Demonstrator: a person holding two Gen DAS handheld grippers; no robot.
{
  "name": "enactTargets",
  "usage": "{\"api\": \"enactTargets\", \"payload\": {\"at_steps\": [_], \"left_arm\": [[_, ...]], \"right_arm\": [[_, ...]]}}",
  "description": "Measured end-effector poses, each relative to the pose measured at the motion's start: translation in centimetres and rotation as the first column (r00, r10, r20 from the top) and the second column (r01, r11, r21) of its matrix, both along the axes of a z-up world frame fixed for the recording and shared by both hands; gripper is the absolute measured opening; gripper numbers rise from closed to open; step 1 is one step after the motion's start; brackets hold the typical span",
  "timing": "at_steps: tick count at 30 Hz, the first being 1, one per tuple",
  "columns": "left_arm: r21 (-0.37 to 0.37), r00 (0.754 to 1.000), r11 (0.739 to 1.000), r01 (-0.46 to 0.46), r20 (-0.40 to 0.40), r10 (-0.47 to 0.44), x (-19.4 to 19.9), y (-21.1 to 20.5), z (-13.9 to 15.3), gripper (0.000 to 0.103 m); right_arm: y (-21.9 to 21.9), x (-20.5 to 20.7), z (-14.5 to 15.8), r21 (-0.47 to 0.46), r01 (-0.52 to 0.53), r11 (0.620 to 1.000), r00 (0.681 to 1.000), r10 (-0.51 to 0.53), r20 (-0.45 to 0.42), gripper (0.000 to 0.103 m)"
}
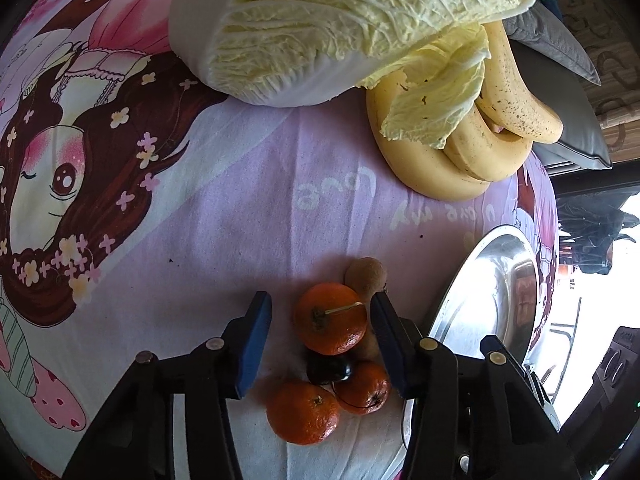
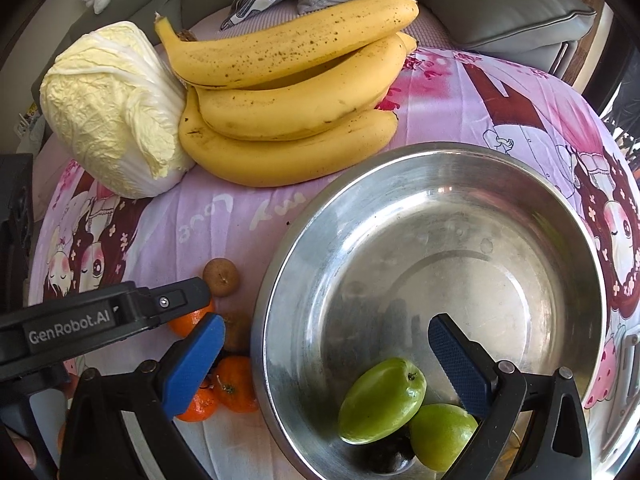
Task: Organize fruits
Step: 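Grasp a tangerine with the left tool while the right tool grasps a dark cherry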
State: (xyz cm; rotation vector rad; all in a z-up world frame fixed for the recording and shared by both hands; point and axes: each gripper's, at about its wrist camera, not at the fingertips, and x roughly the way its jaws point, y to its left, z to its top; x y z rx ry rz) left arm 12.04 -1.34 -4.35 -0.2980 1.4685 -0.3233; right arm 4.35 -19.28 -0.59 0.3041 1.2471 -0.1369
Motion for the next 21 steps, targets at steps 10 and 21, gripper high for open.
{"api": "enactTargets", "payload": {"at_steps": [10,21], "left_arm": [[-0.031,1.0,1.0,0.001,0.01,0.0,0.1,-0.4,0.3,0.039],[-0.033,0.997,0.997,-0.072,-0.008,0.071,0.5,2.2,0.3,0.039]], "right_arm": [[-0.3,-0.2,-0.1,-0.002,0.006,1.0,1.0,-0.006,0.003,0.103],[0.6,0.1,1.9,0.014,-0.043,0.999,0.992,0.041,0.121,0.092]]}}
